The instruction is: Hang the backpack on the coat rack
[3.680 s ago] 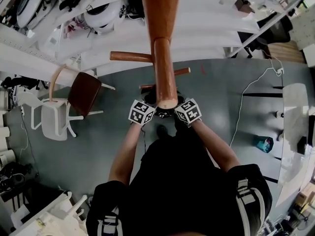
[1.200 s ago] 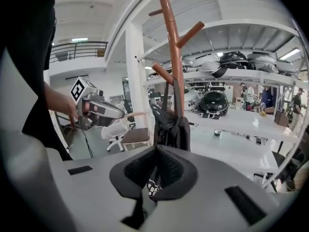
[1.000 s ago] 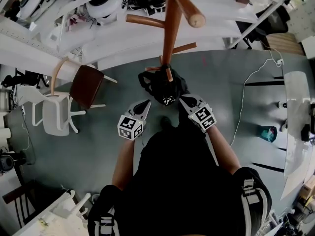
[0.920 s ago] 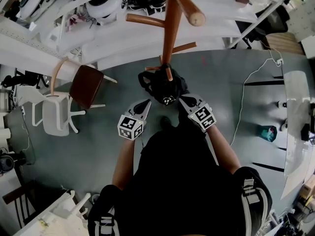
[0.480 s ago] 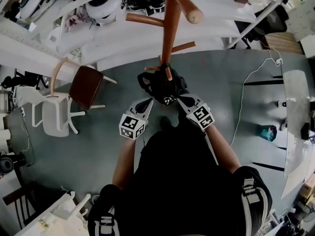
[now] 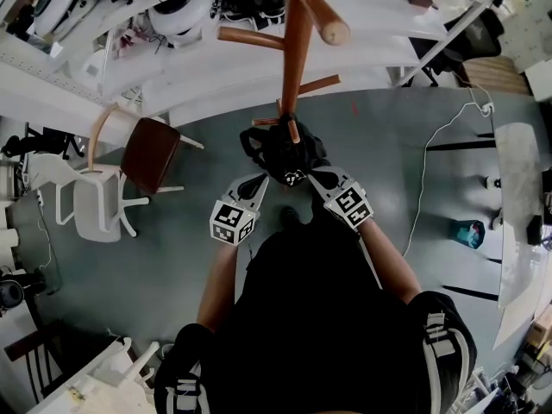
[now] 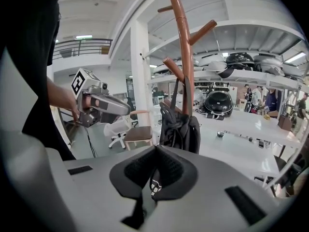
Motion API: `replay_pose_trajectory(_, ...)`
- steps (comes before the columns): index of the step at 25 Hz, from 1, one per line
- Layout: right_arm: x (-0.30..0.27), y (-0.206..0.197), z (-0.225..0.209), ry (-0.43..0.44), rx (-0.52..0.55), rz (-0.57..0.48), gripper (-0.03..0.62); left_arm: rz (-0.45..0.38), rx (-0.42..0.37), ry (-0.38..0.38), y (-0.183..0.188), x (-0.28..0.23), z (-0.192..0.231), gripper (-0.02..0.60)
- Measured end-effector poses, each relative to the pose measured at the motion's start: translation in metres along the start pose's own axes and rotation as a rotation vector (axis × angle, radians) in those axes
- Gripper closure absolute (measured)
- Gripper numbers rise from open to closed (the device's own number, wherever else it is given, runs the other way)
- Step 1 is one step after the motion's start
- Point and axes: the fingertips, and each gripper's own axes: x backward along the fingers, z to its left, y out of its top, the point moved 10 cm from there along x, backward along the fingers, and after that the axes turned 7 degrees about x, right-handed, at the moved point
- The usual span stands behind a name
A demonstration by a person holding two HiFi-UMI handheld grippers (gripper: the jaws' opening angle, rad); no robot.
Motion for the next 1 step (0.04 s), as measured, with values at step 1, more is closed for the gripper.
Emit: replay_pose_trajectory(1,0.0003,0.0003,-0.0013,-0.001,0.001,-0.001,0.579,0.002,-0.001,0.001,0.0006,-0.0012,-0.0003,0.558)
